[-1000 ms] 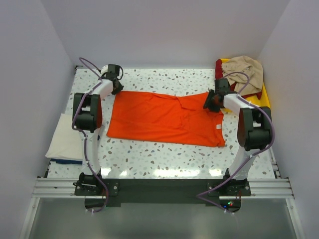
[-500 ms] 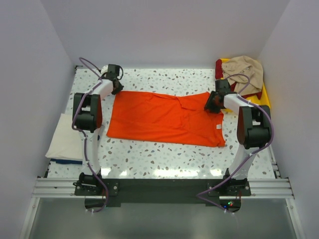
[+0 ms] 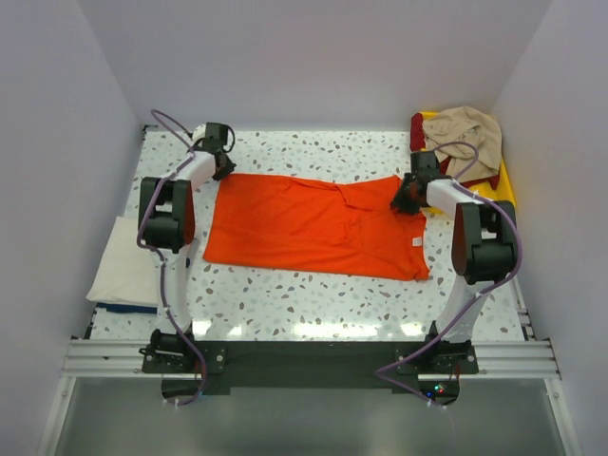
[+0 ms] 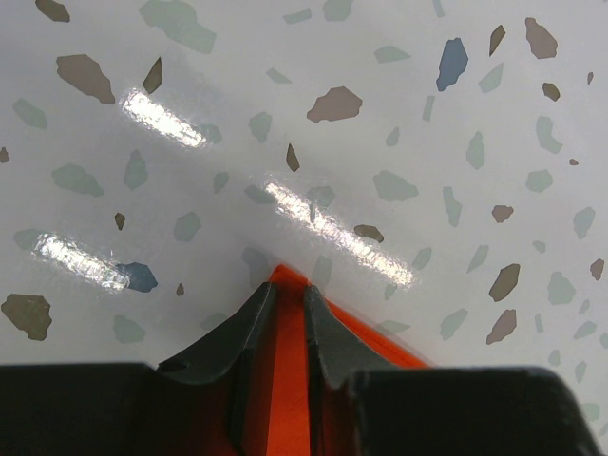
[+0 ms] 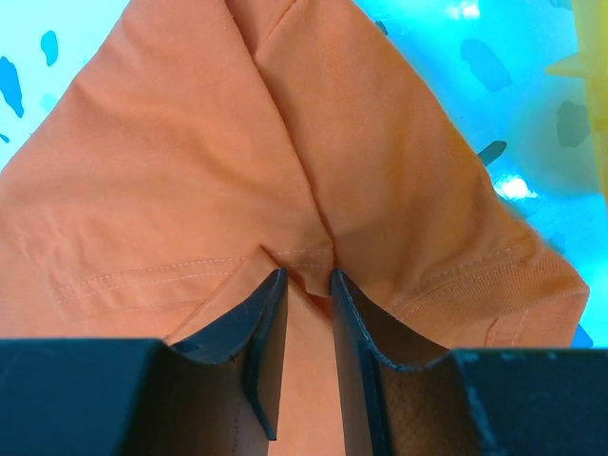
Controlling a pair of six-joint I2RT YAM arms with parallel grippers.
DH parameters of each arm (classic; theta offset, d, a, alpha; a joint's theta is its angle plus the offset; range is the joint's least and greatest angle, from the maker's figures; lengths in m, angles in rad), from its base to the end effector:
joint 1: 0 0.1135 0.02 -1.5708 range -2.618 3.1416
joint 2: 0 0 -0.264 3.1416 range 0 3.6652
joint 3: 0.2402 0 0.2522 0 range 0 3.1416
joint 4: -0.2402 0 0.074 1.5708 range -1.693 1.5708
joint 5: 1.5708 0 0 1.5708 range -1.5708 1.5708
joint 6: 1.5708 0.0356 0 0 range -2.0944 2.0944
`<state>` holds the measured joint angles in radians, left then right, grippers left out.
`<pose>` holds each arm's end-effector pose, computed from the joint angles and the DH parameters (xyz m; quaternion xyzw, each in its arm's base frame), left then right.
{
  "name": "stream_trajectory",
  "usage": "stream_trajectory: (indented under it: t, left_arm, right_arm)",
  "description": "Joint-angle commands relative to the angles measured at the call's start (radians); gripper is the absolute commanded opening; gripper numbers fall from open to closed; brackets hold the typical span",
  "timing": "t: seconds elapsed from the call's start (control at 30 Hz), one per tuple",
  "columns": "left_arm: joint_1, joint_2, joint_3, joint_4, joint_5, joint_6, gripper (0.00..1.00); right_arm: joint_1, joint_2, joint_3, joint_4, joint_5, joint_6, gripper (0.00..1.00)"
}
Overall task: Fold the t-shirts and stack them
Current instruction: Fold the tshirt
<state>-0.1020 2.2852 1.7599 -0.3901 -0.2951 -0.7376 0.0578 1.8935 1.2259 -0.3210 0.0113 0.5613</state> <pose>0.4993 -0.0407 0.1563 -0.3376 0.8748 -0.0027 0.3475 0.3929 0.0223 0.1678 0.2402 0.9273 0.0823 0.2750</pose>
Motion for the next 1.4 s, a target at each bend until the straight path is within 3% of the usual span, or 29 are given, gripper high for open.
stream_trajectory:
  t: [0.0, 0.37, 0.53, 0.67, 0.77, 1.17, 1.37]
  left_arm:
    - [0.007, 0.025, 0.018, 0.007, 0.002, 0.02, 0.21]
    - [0.007, 0.028, 0.016, 0.005, 0.005, 0.018, 0.21]
    - [0.007, 0.026, 0.015, 0.007, 0.005, 0.02, 0.21]
    - [0.007, 0.026, 0.013, 0.008, 0.007, 0.02, 0.2]
    - [0.007, 0.025, 0.015, 0.011, 0.008, 0.018, 0.15]
    - [0.013, 0.023, 0.015, 0.019, 0.022, 0.018, 0.01]
    - [0.027, 0.008, 0.015, 0.034, 0.039, 0.02, 0.0]
  right_arm:
    - [-0.006, 0.006, -0.012, 0.02, 0.041, 0.019, 0.29]
    - [-0.007, 0.012, -0.014, 0.022, 0.061, 0.025, 0.25]
    - [-0.007, 0.022, 0.006, 0.017, 0.047, 0.023, 0.18]
    - [-0.009, 0.024, 0.026, 0.013, 0.036, 0.022, 0.06]
    - [-0.009, 0.026, 0.064, -0.006, 0.035, 0.022, 0.0]
    - [-0.01, 0.045, 0.262, -0.093, 0.013, 0.019, 0.0]
    - [-0.018, 0.068, 0.349, -0.107, -0.01, 0.017, 0.0]
